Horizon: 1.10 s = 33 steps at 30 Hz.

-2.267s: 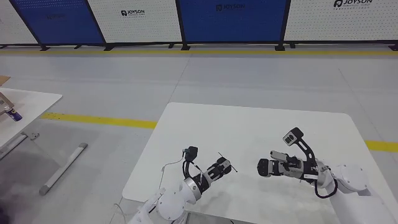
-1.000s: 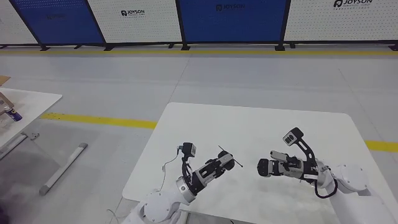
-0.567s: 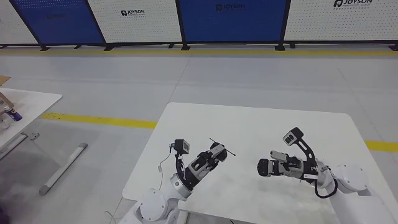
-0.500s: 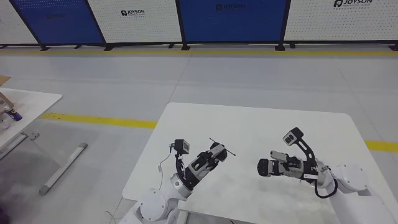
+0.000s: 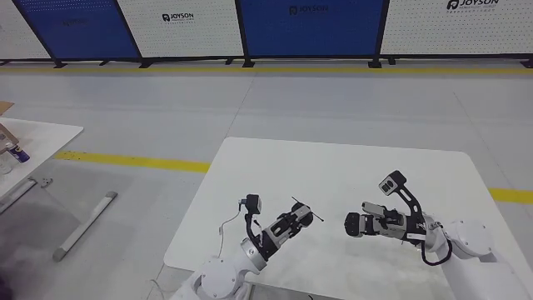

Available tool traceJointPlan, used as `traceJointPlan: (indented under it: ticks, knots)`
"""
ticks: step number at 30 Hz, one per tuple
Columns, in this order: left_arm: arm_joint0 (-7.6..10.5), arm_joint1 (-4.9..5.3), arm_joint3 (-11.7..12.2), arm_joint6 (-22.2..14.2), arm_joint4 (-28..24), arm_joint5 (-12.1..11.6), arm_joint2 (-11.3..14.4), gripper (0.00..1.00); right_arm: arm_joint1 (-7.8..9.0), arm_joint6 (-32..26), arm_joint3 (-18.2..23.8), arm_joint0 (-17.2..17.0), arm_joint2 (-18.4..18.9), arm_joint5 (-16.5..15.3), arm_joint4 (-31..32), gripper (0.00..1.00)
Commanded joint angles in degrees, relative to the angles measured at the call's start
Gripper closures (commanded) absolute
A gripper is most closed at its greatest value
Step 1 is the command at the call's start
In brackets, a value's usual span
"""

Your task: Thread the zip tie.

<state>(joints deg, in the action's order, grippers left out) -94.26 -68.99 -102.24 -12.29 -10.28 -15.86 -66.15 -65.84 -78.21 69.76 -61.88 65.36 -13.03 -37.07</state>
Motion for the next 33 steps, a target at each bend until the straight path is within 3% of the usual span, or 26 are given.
traceJointPlan:
  ticks: [1, 12, 17, 20, 24, 27, 33]
  knots:
    - [-0.04, -0.04, 0.1, 0.4, -0.1, -0.2, 0.1, 1.0, 0.0, 0.0, 0.0, 0.0, 0.0, 0.0, 0.0, 0.0]
    - [-0.04, -0.04, 0.1, 0.4, -0.1, -0.2, 0.1, 1.0, 0.0, 0.0, 0.0, 0.0, 0.0, 0.0, 0.0, 0.0]
    - [-0.04, -0.04, 0.1, 0.4, -0.1, -0.2, 0.1, 1.0, 0.81, 4.7, 5.4, -1.4, 0.9, -0.3, 8.6, 0.0]
    - [-0.04, -0.04, 0.1, 0.4, -0.1, -0.2, 0.1, 1.0, 1.6, 3.1, 7.6, -1.4, 2.4, 1.2, 12.1, 0.0]
    - [-0.04, -0.04, 0.1, 0.4, -0.1, -0.2, 0.1, 1.0, 2.61, 0.9, 7.6, 0.6, 4.5, 3.6, 16.8, 0.0]
    - [-0.04, -0.04, 0.1, 0.4, -0.1, -0.2, 0.1, 1.0, 3.43, -1.4, 7.7, 2.8, 3.5, 5.3, 23.7, 0.0]
    - [-0.04, -0.04, 0.1, 0.4, -0.1, -0.2, 0.1, 1.0, 3.43, -1.4, 7.7, 2.8, 3.5, 5.3, 23.7, 0.0]
